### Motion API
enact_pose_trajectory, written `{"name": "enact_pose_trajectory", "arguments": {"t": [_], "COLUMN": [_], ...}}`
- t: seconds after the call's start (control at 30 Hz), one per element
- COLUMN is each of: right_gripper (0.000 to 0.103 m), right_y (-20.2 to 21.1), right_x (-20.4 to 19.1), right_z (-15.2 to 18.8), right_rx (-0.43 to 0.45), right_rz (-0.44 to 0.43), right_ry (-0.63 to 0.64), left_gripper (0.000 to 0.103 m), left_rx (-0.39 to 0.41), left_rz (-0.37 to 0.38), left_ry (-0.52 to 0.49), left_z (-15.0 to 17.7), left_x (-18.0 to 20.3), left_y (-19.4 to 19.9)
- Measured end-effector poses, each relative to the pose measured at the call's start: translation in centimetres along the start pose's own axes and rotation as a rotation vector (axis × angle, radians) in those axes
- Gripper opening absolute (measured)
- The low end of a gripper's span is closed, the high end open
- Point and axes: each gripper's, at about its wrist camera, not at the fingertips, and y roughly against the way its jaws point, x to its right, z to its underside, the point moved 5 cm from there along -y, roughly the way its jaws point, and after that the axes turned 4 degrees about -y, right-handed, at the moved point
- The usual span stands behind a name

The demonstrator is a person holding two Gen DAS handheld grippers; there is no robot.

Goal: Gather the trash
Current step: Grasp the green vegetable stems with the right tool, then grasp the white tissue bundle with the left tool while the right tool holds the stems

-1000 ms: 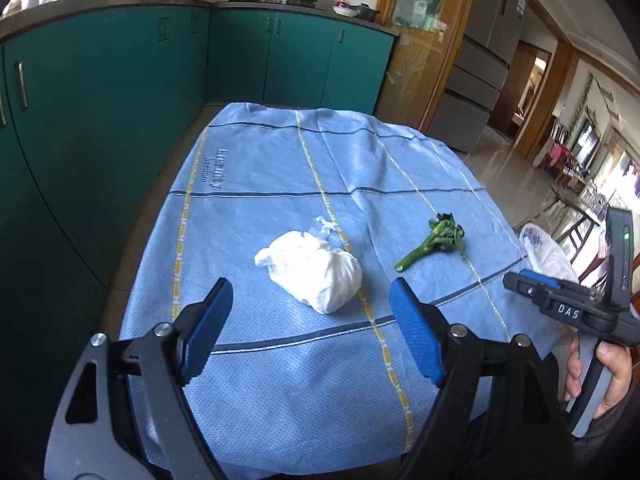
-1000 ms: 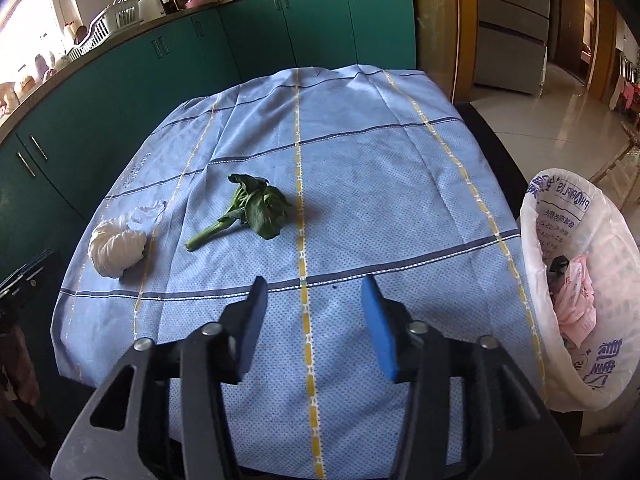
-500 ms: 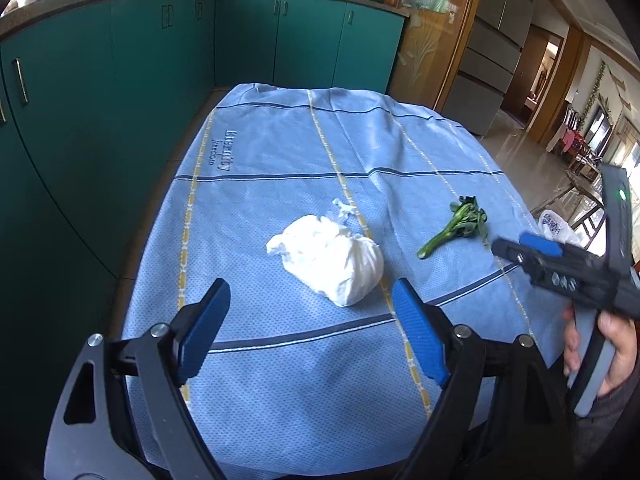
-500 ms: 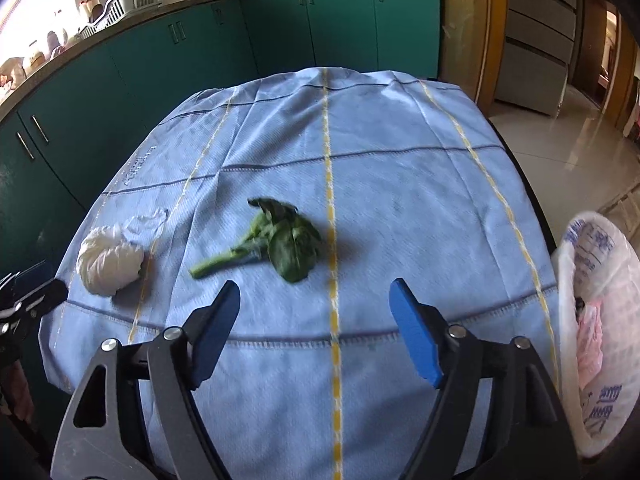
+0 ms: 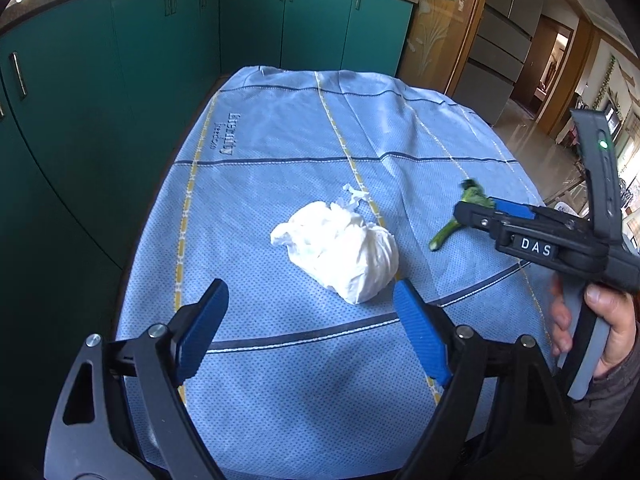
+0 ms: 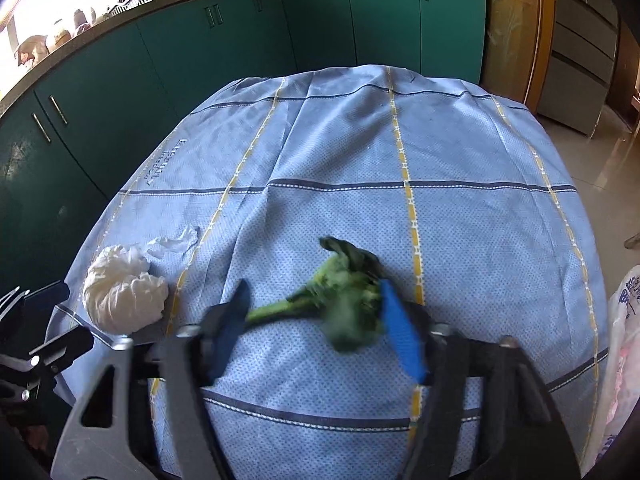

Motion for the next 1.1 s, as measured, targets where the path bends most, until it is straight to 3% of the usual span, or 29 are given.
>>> {"name": "enact_pose_trajectory", "arguments": {"t": [0.03,0.07,0.13,0.27,0.5,0.63,0.7,0.83,0.93,1.1], "right_gripper": [0.029,0.022,0.016,0.013,0.013,0.014,0.019,0.061,0.07,0.075], "right_y": [0.1,0.2,0.7,2.7,6.5,7.1,6.7,6.7,7.0,6.4], "right_x": [0.1,0.2,0.5,1.8,7.6,7.4,6.2,4.5,4.7,5.5], "right_z": [0.2,0.5,1.0,2.2,5.3,6.8,7.4,7.7,7.5,7.3], "right_rx": [-0.006,-0.006,0.001,0.027,0.043,0.03,0.01,0.029,0.046,0.035], "right_rz": [0.007,0.017,0.014,0.02,0.08,0.071,0.045,0.022,0.046,0.093], "right_ry": [0.007,0.014,0.021,0.0,-0.166,-0.129,-0.095,-0.048,-0.048,-0.037], "left_gripper": [0.085,0.085,0.085,0.085,0.085,0.085,0.085,0.085,0.086,0.087], "left_rx": [-0.003,-0.008,-0.013,-0.01,-0.012,-0.015,-0.017,-0.007,-0.017,-0.048], "left_rz": [0.001,0.003,0.005,0.009,0.017,0.019,0.018,0.011,0.003,0.033], "left_ry": [0.003,0.008,0.01,-0.004,-0.008,-0.01,-0.012,-0.005,0.011,0.061], "left_z": [0.0,0.0,0.0,-0.1,-0.2,-0.2,-0.1,-0.3,-0.3,-0.6], "left_x": [0.1,0.1,0.2,0.7,1.0,1.3,1.4,0.9,0.2,-0.5], "left_y": [-0.1,-0.3,-0.4,-0.3,-0.6,-0.8,-0.8,-0.5,-0.9,-2.1]}}
